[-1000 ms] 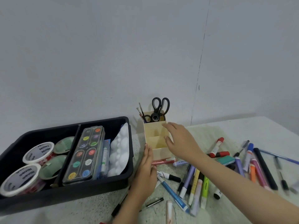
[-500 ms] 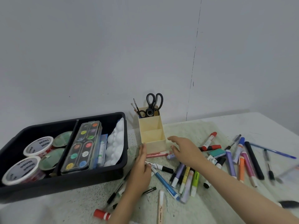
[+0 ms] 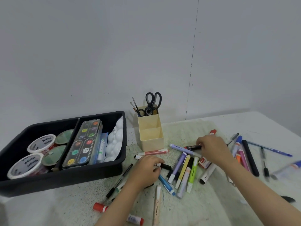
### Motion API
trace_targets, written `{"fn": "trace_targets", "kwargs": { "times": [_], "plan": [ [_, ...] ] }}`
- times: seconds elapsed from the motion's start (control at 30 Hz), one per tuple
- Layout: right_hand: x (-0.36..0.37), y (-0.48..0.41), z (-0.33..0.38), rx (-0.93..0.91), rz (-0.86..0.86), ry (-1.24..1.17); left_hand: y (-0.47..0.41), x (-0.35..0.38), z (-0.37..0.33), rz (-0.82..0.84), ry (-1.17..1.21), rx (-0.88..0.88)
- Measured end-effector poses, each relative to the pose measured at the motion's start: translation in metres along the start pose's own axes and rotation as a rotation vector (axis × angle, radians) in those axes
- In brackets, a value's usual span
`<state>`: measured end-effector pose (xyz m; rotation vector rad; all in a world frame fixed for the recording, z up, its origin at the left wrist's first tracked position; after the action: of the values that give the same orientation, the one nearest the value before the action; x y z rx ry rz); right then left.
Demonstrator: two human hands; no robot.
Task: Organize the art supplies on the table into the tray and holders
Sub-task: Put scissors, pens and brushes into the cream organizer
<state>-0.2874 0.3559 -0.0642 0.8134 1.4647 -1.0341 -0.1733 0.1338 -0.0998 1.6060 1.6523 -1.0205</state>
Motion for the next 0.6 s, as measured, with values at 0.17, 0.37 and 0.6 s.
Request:
{"fn": "trace_targets", "kwargs": {
  "times": [0.17, 0.37, 0.6],
  "plan": [
    [0.002, -0.001, -0.018, -0.001, 0.053, 0.073, -0.013, -0.005, -0.011, 0.046, -0.104, -0.008],
    [0.008, -0.006, -0.014, -0.086, 0.061, 0.137, -0.011, -0.01, -0.016, -0.02, 0.011, -0.004],
    [0.01, -0.012, -0.014, -0.193, 0.106, 0.127, -0.007, -0.044, -0.036, -0.274, 0.339, 0.062]
  ]
}}
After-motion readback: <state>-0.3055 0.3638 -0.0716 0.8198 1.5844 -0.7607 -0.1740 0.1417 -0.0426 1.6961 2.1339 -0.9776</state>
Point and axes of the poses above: each hand's wrist, its own y-axis away from the middle knuckle, its own x-axis out of the palm, z = x × y, the point moved 1 cm from there along -y, towards the middle knuckle
